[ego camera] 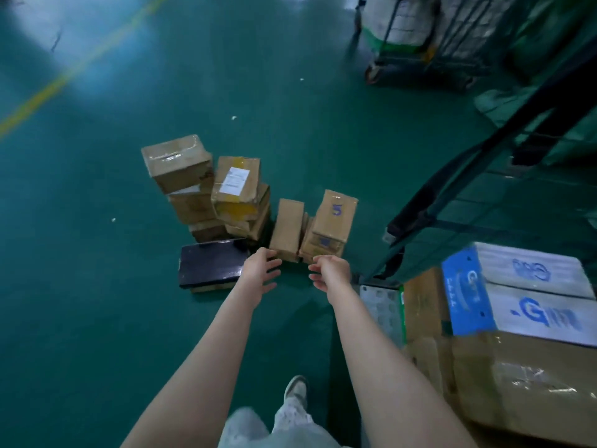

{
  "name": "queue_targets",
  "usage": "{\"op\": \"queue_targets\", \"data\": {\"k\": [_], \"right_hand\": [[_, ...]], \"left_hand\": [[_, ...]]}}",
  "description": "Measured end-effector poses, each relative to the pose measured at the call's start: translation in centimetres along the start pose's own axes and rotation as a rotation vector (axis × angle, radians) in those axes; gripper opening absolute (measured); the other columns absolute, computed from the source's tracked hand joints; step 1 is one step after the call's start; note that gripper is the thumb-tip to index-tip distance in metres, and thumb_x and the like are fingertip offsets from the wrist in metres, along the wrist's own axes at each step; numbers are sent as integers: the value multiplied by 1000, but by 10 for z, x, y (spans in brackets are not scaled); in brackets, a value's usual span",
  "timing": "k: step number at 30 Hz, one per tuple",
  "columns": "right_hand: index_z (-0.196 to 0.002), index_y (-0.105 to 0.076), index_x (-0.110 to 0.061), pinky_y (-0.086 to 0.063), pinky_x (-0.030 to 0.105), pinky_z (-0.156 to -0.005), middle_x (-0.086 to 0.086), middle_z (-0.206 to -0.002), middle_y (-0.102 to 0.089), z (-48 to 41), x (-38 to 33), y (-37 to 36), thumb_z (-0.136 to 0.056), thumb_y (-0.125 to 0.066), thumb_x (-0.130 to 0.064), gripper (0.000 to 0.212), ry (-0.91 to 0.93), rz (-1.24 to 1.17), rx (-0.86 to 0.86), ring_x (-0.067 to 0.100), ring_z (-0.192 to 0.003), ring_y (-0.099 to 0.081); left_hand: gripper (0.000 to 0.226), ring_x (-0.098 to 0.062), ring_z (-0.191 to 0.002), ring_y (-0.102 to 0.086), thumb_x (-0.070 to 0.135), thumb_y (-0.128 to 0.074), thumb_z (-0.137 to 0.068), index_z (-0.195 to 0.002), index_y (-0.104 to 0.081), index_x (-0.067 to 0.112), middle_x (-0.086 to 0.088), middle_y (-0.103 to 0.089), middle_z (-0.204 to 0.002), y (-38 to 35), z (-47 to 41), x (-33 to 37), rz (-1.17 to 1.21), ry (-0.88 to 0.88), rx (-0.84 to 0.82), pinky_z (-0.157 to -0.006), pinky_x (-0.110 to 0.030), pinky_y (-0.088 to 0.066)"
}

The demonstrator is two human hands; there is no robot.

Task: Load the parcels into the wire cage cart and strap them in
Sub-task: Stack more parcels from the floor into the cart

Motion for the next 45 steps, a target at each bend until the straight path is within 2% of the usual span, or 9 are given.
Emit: {"op": "queue_targets", "data": {"k": [10,15,20,23,31,35,41,43,45], "right_hand": [[-95,-62,-12,-46,23,-52,1,-72,-62,-39,7,-129,-93,-47,-10,16,-125,185,-131,13,-55,-55],[-94,-61,-11,-46,25,-55,2,-72,-62,-53,4,-200,-93,-45,-8,16,-160,156,-133,15,-56,-54],[-89,-59,-11,-45,25,-58,2,-71,-61,-89,-8,-283,-93,-43,-5,18,-166,62,-113,15,-56,-54],[-81,-58,-15,-45,24,-57,1,-72,-62,-133,-4,-319,-93,-43,-3,23,-130,60,-90,13,-57,-55],[-80,-60,-17,-47,19,-54,0,-75,-64,-273,79,-371,-92,-44,-1,26,-66,134,-93,12,-59,-57],[-80,-60,-17,-46,18,-54,0,-75,-63,-351,141,-375,-92,-44,0,27,-1,182,-56,10,-60,-57],[-79,-59,-20,-45,14,-50,-1,-78,-62,-447,230,-369,-90,-47,0,25,-6,224,47,8,-61,-54],[-94,-61,-17,-51,25,-66,6,-92,-64,-471,241,-361,-87,-52,-12,13,53,228,167,15,-73,-59],[-118,-58,-15,-47,35,-86,9,-114,-61,-487,249,-360,-88,-55,-27,33,83,302,192,23,-97,-59]], "left_hand": [[21,-22,-108,-53,24,-40,-98,-112,-53,17,-5,-59,-125,101,-66,11,92,92,166,-95,-39,-38],[30,-19,-101,-53,24,-42,-98,-126,-51,16,-3,-58,-122,141,-109,36,7,78,161,-87,-36,-39],[17,-14,-86,-57,13,-44,-95,-104,-58,16,-3,-62,-105,204,-182,83,-177,-66,192,-63,-20,-40],[12,-16,-84,-57,11,-49,-92,-93,-58,19,-2,-62,-97,243,-238,89,-247,-100,235,-65,-21,-42],[15,-19,-92,-58,11,-47,-92,-93,-59,21,-1,-64,-102,301,-395,-2,-291,-40,341,-68,-24,-42],[20,-15,-89,-54,13,-47,-93,-110,-56,17,2,-60,-104,320,-465,-69,-364,-13,390,-70,-25,-39],[47,-28,-125,-43,13,-50,-91,-136,-39,9,-12,-44,-134,356,-551,-154,-428,60,522,-106,-33,-34],[61,-29,-132,-35,18,-49,-91,-147,-25,15,-13,-34,-145,364,-571,-167,-439,91,539,-111,-36,-28],[62,-24,-129,-39,21,-48,-92,-148,-21,19,-7,-37,-146,365,-590,-178,-375,101,501,-105,-31,-31]]}}
Point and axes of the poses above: each hand's wrist, its own z-axis away from the middle knuckle, its own y-axis out of the back of the hand, x = y × z, the point moved 8 cm from there along -z, towards the middle knuckle
